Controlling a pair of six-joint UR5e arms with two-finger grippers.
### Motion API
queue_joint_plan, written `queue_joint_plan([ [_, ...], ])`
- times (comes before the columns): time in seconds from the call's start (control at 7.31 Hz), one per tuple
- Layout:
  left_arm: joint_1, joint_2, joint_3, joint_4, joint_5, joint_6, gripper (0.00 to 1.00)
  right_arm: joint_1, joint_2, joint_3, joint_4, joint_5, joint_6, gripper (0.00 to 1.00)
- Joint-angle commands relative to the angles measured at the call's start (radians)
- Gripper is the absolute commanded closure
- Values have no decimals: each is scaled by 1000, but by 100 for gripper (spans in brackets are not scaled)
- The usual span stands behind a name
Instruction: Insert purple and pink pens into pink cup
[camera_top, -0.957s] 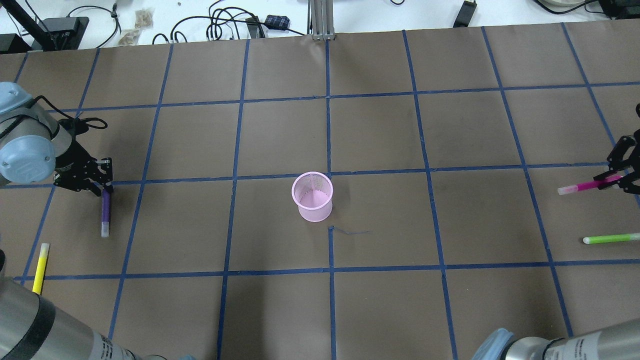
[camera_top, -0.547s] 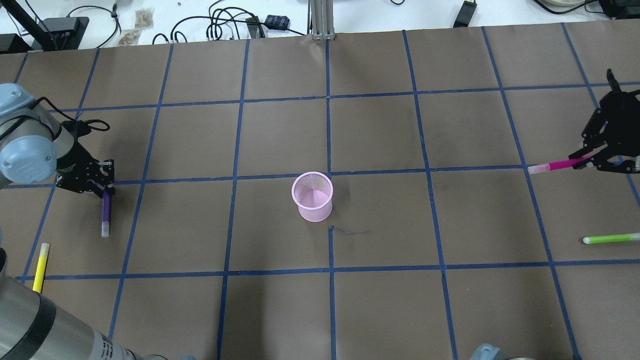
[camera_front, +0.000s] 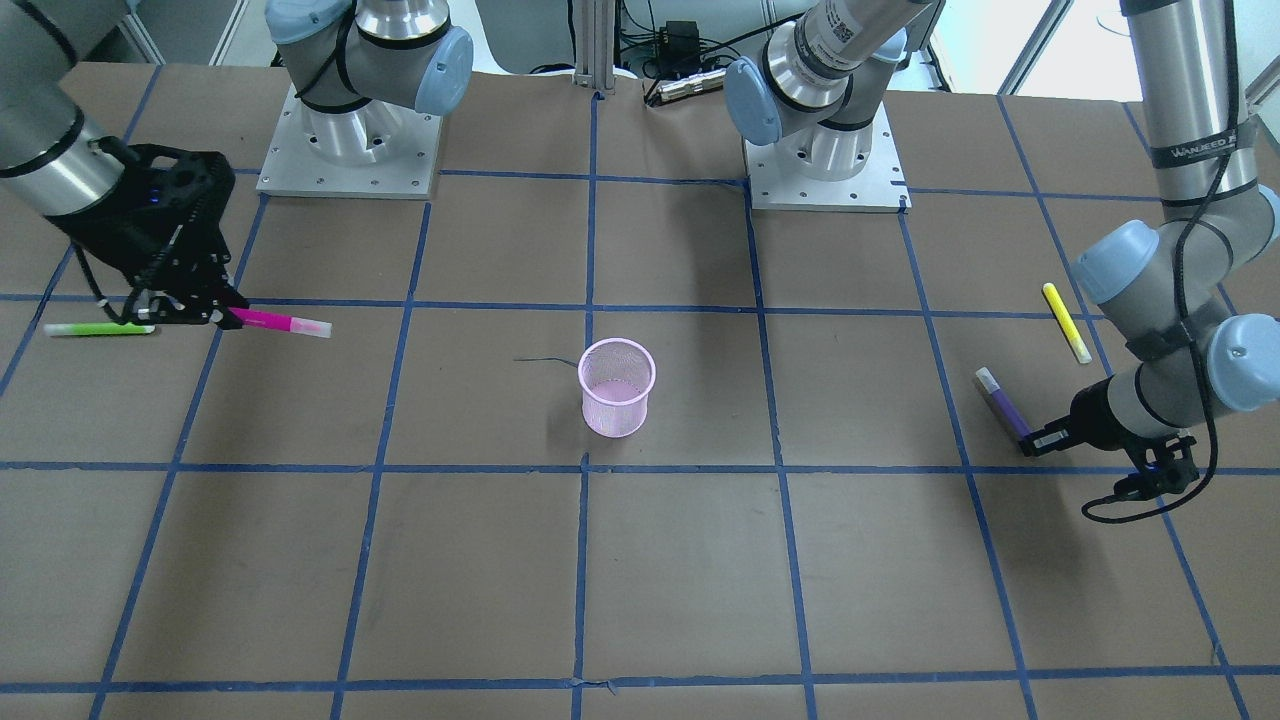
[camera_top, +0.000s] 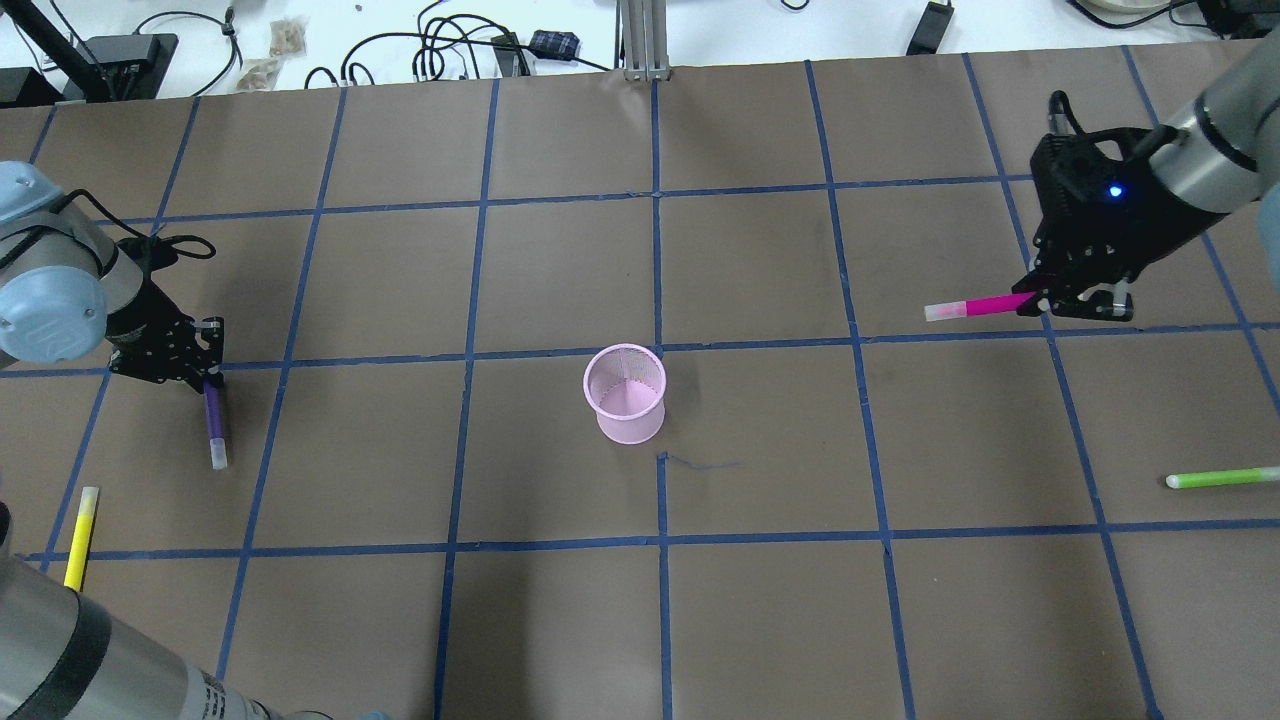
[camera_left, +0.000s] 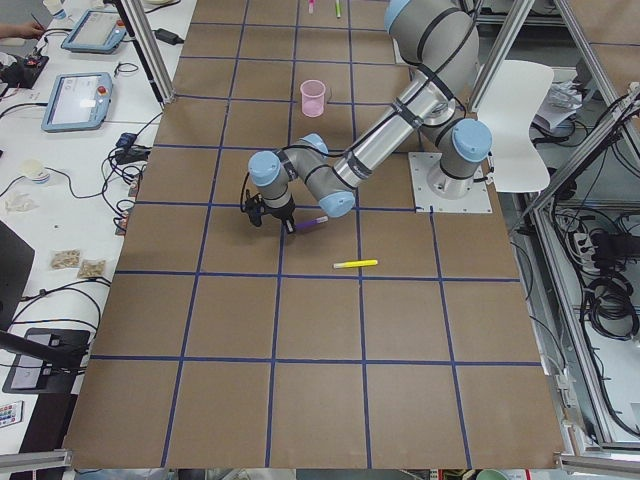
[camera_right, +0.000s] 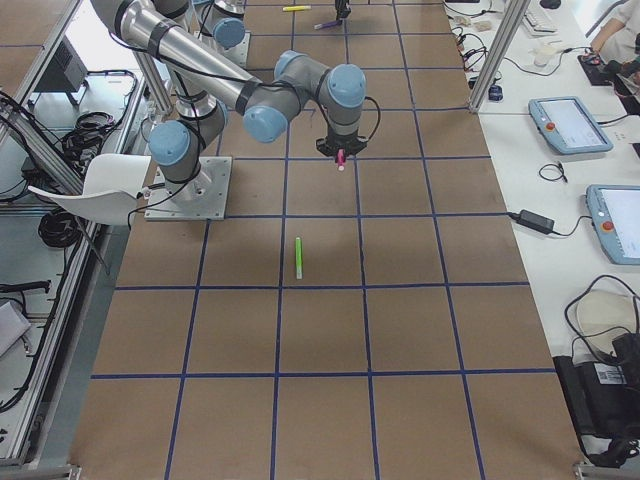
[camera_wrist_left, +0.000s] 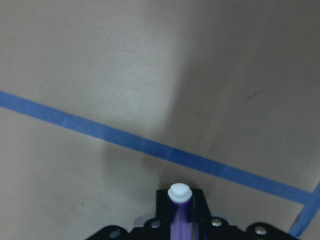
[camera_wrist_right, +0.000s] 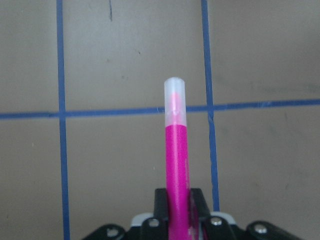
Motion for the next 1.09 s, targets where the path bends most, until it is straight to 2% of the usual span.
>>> queue_joint_plan([
  [0.0,-26,38,41,-8,3,-20,100,248,32,-58,-15,-20,313,100],
  [0.27,-56,67,102,-16,-5,-35,100,446,99,-96,-33,-148,568,100],
  [0.55,-130,103,112,-17,3,-83,100,589,206,-174,-74,-178,769,100],
  [0.82,-130,106,104,-17,0,-82,100,710,321,-274,-56,-361,838,100],
  [0.96,-130,106,103,-16,-5,-79,100,769,364,-281,-61,-409,855,100],
])
